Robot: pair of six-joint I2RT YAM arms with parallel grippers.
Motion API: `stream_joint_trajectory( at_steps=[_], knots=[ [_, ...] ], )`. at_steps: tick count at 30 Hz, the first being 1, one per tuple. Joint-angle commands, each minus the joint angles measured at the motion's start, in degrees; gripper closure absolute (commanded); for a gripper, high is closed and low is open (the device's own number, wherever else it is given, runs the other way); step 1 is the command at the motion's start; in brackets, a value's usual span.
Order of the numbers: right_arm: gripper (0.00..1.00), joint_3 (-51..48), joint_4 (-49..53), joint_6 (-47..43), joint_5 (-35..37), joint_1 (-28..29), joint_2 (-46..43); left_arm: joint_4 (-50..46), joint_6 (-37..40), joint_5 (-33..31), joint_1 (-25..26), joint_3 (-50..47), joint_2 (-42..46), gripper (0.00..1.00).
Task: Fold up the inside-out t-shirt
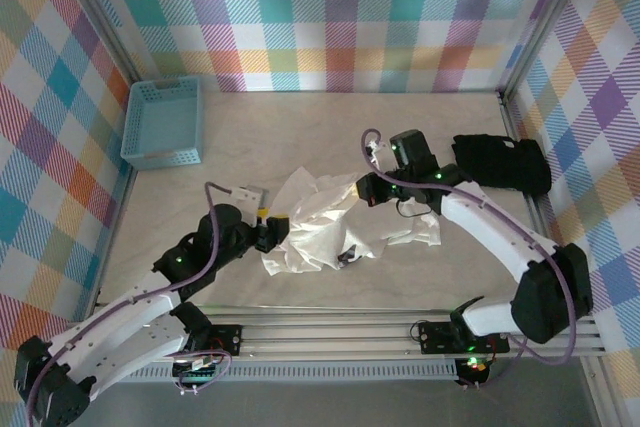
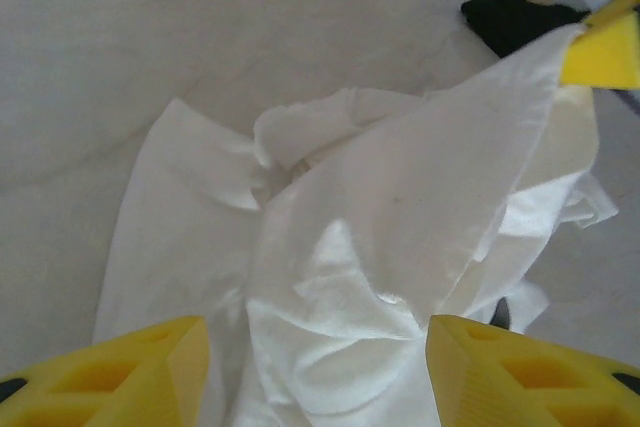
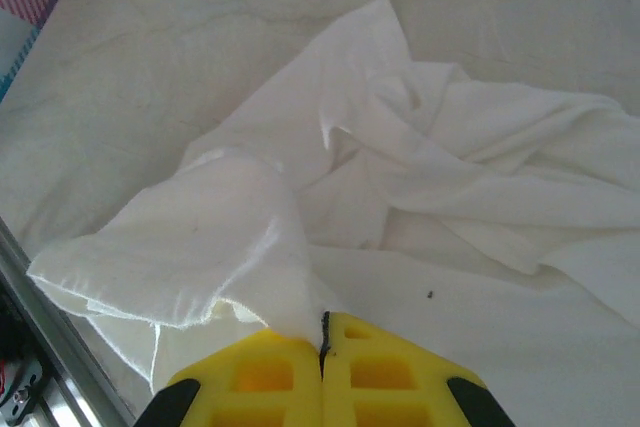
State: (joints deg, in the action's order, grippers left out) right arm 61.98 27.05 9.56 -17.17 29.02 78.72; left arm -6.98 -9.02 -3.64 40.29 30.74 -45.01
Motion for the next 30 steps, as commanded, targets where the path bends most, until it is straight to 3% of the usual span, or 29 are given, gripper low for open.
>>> stream_joint_trajectory(
  at_steps=[1,3,7,10,15,19,30],
  knots=[
    [1.0,2.6,3.8,-0.8,-5.0,-2.1,2.1,9.4,15.0,5.5,-0.7,-0.9,-3.9,0.41],
    [1.0,3.4,3.9,-1.1,-5.7,-3.0,2.9,12.3,22.2,8.2,-0.7,-1.9,-6.0,0.41],
    [1.0,4.4,4.3,-1.9,-6.6,-3.6,3.8,16.2,35.5,7.5,-1.0,-3.1,-8.3,0.43],
    [1.0,4.4,4.1,-2.2,-7.3,-3.7,3.9,17.4,42.0,12.2,-3.4,-3.4,-9.2,0.45],
    [1.0,4.1,3.0,-2.4,-8.5,-3.7,3.9,11.6,48.1,24.7,-10.6,0.9,-13.2,0.48],
    [1.0,4.2,3.0,-2.8,-8.7,-3.8,3.8,5.6,53.5,32.4,-13.3,4.7,-16.7,0.48],
    [1.0,3.9,2.4,-2.7,-9.1,-4.0,3.9,-5.3,60.7,39.7,-14.1,13.3,-24.6,0.55]
  ],
)
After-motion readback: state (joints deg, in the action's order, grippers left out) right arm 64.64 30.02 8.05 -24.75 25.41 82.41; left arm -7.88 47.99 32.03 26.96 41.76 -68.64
